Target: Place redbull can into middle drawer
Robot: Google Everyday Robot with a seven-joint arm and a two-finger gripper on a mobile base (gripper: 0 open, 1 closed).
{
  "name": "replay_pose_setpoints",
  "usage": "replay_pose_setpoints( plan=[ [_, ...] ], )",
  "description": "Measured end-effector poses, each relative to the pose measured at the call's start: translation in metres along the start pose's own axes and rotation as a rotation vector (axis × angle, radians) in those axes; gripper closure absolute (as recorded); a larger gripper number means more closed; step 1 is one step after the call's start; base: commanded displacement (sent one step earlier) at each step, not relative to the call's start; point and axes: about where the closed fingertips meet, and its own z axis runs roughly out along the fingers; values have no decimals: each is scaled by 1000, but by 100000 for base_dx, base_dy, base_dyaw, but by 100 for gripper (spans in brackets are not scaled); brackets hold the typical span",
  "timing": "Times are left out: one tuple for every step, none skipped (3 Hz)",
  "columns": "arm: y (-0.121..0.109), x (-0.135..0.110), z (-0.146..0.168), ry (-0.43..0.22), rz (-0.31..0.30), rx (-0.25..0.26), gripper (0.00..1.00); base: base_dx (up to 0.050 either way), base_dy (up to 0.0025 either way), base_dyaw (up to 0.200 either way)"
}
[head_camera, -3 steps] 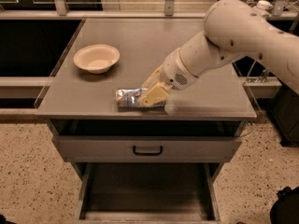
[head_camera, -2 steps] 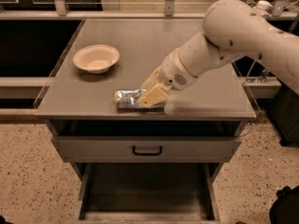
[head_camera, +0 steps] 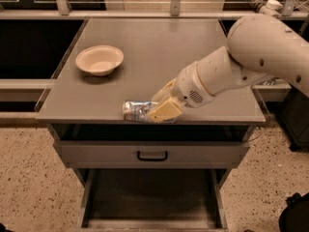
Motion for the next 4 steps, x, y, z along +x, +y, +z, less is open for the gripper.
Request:
replay_pose_setpoints(
  plan=[
    [39, -31, -15, -72, -43, 56, 100, 0, 0, 0],
    [108, -57, -25, -122, -95, 170, 100, 0, 0, 0],
    [157, 0, -42, -74, -16, 239, 100, 0, 0, 0],
    [173, 37, -41, -84, 116, 249, 100, 0, 0, 0]
  ],
)
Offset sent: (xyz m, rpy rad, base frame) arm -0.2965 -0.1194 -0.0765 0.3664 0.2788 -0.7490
